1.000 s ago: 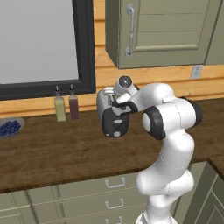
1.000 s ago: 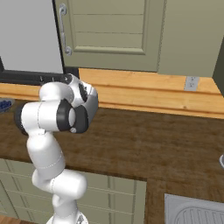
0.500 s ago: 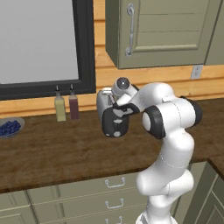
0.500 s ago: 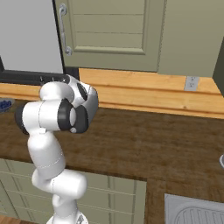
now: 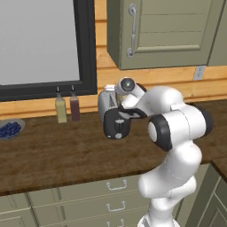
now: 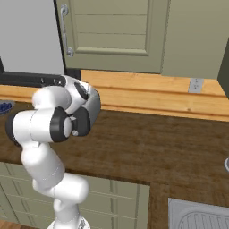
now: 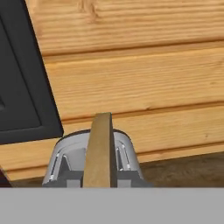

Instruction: Start the toaster. Once the lever pops up, take the bread to the plate on the dining counter.

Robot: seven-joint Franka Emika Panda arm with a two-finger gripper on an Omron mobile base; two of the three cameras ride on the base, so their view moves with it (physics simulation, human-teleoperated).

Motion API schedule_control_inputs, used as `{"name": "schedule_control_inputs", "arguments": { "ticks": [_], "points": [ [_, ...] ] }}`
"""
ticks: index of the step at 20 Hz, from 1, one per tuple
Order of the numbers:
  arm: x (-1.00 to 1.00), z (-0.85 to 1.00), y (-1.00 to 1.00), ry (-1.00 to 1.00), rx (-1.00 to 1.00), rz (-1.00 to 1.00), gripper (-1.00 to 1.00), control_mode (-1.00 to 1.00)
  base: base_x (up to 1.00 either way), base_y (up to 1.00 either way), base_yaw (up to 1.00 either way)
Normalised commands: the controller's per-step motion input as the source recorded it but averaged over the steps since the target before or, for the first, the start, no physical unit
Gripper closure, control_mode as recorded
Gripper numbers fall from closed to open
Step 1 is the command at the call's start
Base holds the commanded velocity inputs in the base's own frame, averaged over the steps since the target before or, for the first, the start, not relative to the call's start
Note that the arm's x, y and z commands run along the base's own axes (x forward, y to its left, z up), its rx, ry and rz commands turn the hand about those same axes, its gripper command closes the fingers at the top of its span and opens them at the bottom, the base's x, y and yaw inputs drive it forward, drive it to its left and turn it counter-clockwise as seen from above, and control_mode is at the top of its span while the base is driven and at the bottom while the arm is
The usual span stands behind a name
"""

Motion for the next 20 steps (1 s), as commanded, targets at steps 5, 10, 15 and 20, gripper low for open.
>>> {"name": "schedule_control_inputs", "arguments": {
  "ticks": [5,10,15,20],
  "points": [
    [-0.54,0.54,0.00,-0.12,0.00,0.00,1.00,-1.00,0.00,0.00,0.00],
    [-0.64,0.50,0.00,-0.02,0.00,0.00,1.00,-1.00,0.00,0.00,0.00],
    [-0.99,0.63,0.00,0.18,0.08,0.00,1.00,-1.00,0.00,0.00,0.00],
    [-0.98,1.00,0.00,0.15,0.10,0.00,1.00,-1.00,0.00,0.00,0.00]
  ]
}}
